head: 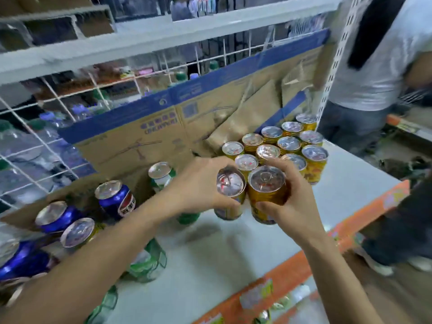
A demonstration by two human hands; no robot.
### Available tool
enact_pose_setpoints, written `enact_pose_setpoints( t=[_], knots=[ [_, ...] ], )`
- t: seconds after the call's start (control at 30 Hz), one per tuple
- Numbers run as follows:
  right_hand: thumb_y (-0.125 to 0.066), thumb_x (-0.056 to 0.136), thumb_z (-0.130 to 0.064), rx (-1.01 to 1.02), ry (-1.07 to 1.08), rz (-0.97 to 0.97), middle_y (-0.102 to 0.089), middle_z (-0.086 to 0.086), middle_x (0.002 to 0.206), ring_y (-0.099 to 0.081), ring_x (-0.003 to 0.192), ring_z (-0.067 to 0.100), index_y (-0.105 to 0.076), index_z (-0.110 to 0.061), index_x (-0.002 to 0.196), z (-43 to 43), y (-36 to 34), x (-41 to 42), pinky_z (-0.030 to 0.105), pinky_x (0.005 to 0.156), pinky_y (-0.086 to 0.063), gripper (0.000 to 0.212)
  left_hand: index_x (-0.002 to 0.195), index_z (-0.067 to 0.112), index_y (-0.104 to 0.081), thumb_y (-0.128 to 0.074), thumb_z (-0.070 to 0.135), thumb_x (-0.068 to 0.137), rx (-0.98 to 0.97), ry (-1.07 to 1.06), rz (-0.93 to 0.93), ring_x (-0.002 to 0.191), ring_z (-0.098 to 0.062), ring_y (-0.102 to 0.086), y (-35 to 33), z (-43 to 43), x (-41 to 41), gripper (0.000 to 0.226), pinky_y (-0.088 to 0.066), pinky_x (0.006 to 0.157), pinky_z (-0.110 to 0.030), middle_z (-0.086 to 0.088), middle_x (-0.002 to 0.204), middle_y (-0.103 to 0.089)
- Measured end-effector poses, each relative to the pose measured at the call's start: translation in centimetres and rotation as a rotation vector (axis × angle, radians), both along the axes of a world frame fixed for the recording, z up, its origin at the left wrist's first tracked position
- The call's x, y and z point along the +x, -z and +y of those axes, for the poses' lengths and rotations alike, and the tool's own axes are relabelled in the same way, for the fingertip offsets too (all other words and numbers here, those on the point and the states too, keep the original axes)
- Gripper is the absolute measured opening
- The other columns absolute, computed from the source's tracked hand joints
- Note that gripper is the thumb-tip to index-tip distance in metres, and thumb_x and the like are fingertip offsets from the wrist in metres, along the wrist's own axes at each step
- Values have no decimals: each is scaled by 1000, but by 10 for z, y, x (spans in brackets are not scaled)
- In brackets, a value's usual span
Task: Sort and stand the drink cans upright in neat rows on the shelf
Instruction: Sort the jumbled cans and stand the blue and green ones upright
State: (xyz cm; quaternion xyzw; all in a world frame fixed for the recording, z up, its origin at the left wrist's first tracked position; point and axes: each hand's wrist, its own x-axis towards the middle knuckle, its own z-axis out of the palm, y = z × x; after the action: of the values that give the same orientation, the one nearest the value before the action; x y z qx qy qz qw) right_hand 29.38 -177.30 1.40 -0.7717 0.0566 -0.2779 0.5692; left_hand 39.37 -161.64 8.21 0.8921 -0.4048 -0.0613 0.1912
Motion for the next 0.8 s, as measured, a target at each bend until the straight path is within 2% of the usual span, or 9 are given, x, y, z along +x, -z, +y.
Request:
enact_pose_setpoints(
  t=[0.1, 0.2, 0.27, 0.37, 0.43, 0.5, 0.6, 0.67, 0.8],
  knots=[
    [-67, 52, -6, -11, 59, 14, -58, -6, 119, -58, 109, 8, -55, -23, 119, -16, 21, -9, 22, 91, -47, 70, 114, 22, -59, -84, 40, 62, 91, 82, -11, 103, -13, -57, 20, -32, 7, 61, -42, 80, -23, 5, 114, -63],
    [-66, 54, -4, -59, 128, 6, -55, -22, 116, -56, 110, 5, -54, -32, 116, -29, 37, -15, 17, 91, -43, 69, 117, 22, -55, -85, 40, 62, 153, 82, -30, 107, -17, -50, 43, -53, 15, 65, -42, 89, -29, 1, 119, -50],
    [-65, 53, -2, -125, 194, -5, -54, -18, 112, -54, 108, 9, -54, -31, 115, -39, 47, -13, 15, 90, -42, 69, 117, 24, -54, -86, 37, 61, 151, 44, 13, 105, -16, -48, 56, -60, 18, 66, -43, 91, -28, 3, 118, -40],
    [-65, 52, -3, -104, 290, 14, -48, -23, 109, -52, 108, 14, -51, -30, 115, -52, 65, -5, 14, 91, -40, 69, 119, 26, -55, -87, 34, 62, 123, -26, 68, 95, -9, -44, 63, -63, 22, 66, -36, 82, -15, 3, 114, -35],
    [-65, 54, -3, -68, 324, 53, -43, -29, 110, -49, 110, 16, -49, -30, 116, -57, 72, 1, 16, 94, -38, 70, 123, 29, -54, -85, 37, 65, 114, -55, 91, 94, -9, -41, 64, -61, 26, 66, -33, 79, -15, 3, 113, -36],
    [-62, 55, -6, -127, 328, 66, -41, -22, 114, -43, 114, 15, -48, -23, 120, -56, 76, 2, 26, 99, -37, 68, 127, 30, -52, -84, 38, 67, 82, -63, 107, 100, -11, -43, 67, -57, 27, 69, -35, 82, -18, 2, 113, -37],
    [-61, 62, -23, -257, 324, 87, -42, 12, 129, -33, 127, 23, -49, -7, 126, -50, 72, 2, 44, 107, -32, 67, 134, 28, -46, -81, 39, 71, 51, -67, 100, 111, -16, -46, 73, -53, 22, 73, -40, 92, -24, 2, 118, -38],
    [-58, 67, -32, -348, 336, 37, -38, 17, 136, -27, 135, 28, -49, -6, 127, -44, 60, 3, 44, 111, -26, 66, 140, 29, -39, -77, 43, 74, 86, -71, 62, 118, -20, -44, 70, -51, 19, 77, -42, 98, -32, -1, 126, -41],
    [-58, 73, -18, -479, 282, -155, -44, 18, 132, -38, 129, 31, -54, -1, 122, -15, 27, 17, 42, 110, -30, 52, 138, 29, -41, -64, 47, 82, 170, -77, 26, 123, -24, -42, 49, -34, 22, 63, -39, 98, -34, -6, 130, -45]
  ],
)
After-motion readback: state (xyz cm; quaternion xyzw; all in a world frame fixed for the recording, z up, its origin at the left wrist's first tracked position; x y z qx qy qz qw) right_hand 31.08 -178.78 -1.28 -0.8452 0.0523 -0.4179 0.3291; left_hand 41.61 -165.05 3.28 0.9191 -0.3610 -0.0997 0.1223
